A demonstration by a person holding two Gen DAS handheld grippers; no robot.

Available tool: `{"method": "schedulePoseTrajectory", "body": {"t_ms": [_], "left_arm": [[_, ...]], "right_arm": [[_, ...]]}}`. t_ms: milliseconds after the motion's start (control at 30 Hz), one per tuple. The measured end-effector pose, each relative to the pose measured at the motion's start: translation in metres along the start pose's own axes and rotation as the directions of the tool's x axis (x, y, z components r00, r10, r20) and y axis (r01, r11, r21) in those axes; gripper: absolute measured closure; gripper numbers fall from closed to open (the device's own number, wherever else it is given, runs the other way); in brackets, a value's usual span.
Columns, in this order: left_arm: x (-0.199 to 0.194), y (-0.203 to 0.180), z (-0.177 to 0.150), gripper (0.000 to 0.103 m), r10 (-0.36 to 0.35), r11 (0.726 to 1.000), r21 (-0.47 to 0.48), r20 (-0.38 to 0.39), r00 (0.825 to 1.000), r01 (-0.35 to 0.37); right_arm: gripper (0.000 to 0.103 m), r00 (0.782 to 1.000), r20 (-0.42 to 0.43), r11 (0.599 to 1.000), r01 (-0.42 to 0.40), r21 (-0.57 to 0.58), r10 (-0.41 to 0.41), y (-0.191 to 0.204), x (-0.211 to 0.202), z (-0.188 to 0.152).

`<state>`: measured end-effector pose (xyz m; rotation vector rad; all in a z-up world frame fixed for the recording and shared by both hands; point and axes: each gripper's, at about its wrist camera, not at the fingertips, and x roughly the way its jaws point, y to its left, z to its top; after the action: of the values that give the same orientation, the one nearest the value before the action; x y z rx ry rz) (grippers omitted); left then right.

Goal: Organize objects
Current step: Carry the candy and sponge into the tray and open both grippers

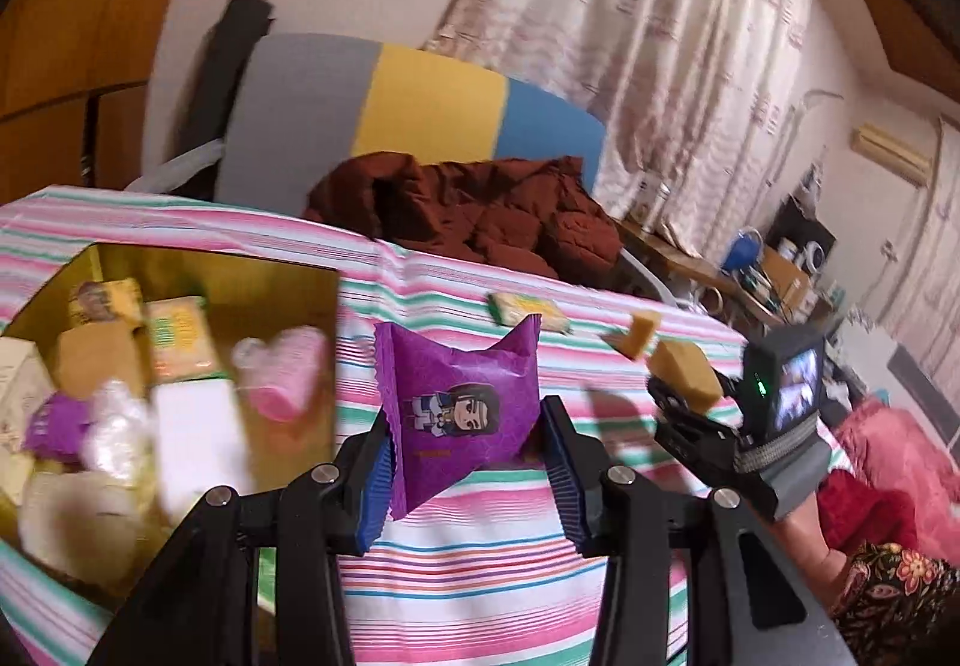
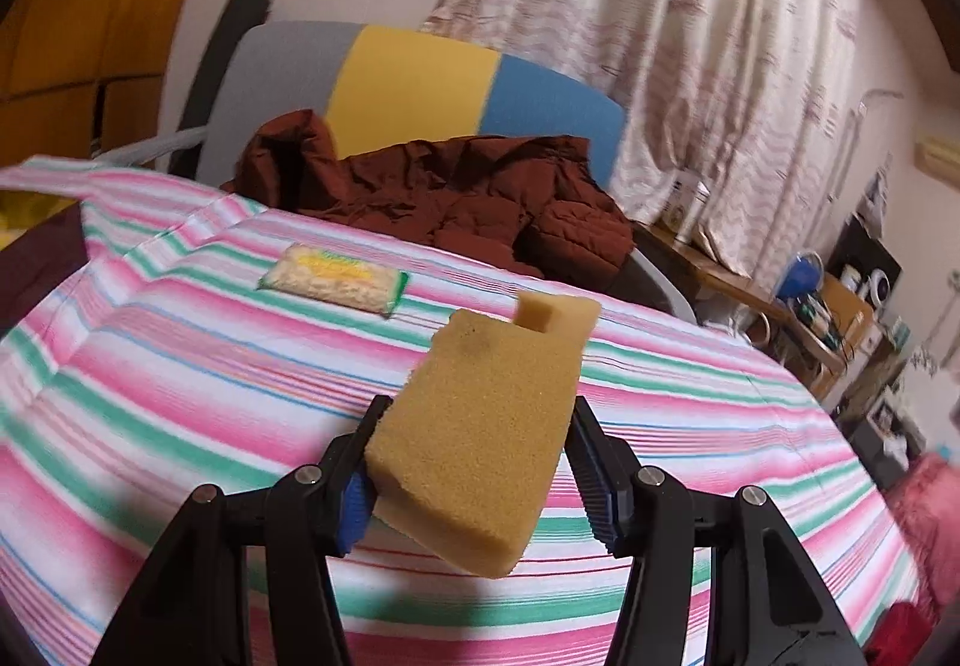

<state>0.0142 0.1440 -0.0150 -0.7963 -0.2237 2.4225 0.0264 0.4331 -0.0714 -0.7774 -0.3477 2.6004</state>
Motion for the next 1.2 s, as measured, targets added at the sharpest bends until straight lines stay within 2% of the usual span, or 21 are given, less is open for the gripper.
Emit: {"method": "schedulePoseTrajectory", "body": {"t_ms": [100,233,367,533,633,700,800,833,933,967,1067,1100,1200], "left_arm": [[-0.008,0.022,0.009,0.058,0.03,0.999,-0.04,0.012,0.999,-0.03],[-0.015,0.054,0.022,0.058,0.066,0.994,-0.086,0.028,0.997,-0.063],[-0.008,0.086,0.038,0.058,0.095,0.985,-0.146,0.004,0.995,-0.094],[0.008,0.125,0.053,0.058,0.122,0.969,-0.209,-0.055,0.991,-0.131],[0.021,0.138,0.056,0.058,0.121,0.962,-0.234,-0.088,0.989,-0.138],[0.031,0.151,0.056,0.058,0.126,0.954,-0.26,-0.117,0.985,-0.153],[0.045,0.165,0.053,0.057,0.126,0.94,-0.296,-0.167,0.978,-0.172],[0.048,0.168,0.052,0.054,0.125,0.937,-0.301,-0.179,0.976,-0.175],[0.052,0.171,0.049,0.036,0.158,0.926,-0.305,-0.224,0.962,-0.223],[0.049,0.173,0.047,0.033,0.159,0.925,-0.306,-0.223,0.962,-0.224],[0.031,0.177,0.044,0.032,0.142,0.918,-0.345,-0.174,0.974,-0.196],[0.019,0.178,0.041,0.032,0.147,0.91,-0.37,-0.135,0.98,-0.188],[-0.007,0.179,0.034,0.032,0.195,0.896,-0.393,-0.069,0.978,-0.206]], "right_arm": [[0.046,1.0,0.006,0.998,-0.03,-0.05,0.03,0.014,-0.01,0.004],[0.046,0.991,0.033,0.992,-0.13,0.003,0.13,0.028,-0.036,0.017],[0.046,0.963,0.068,0.963,-0.263,0.05,0.26,0.051,-0.065,0.036],[0.046,0.907,0.097,0.907,-0.417,0.053,0.411,0.097,-0.097,0.058],[0.046,0.866,0.081,0.865,-0.499,0.059,0.494,0.126,-0.107,0.069],[0.046,0.83,0.064,0.826,-0.558,0.087,0.554,0.143,-0.111,0.077],[0.046,0.796,0.044,0.79,-0.605,0.101,0.604,0.166,-0.114,0.084],[0.046,0.79,0.037,0.785,-0.613,0.092,0.612,0.175,-0.115,0.086],[0.046,0.782,0.016,0.779,-0.623,0.068,0.623,0.195,-0.117,0.088],[0.045,0.778,0.004,0.776,-0.627,0.063,0.628,0.202,-0.116,0.088],[0.045,0.776,-0.022,0.775,-0.629,0.056,0.631,0.211,-0.111,0.09],[0.045,0.776,-0.031,0.777,-0.627,0.055,0.629,0.212,-0.107,0.09],[0.045,0.777,-0.066,0.78,-0.624,0.058,0.626,0.217,-0.097,0.09]]}}
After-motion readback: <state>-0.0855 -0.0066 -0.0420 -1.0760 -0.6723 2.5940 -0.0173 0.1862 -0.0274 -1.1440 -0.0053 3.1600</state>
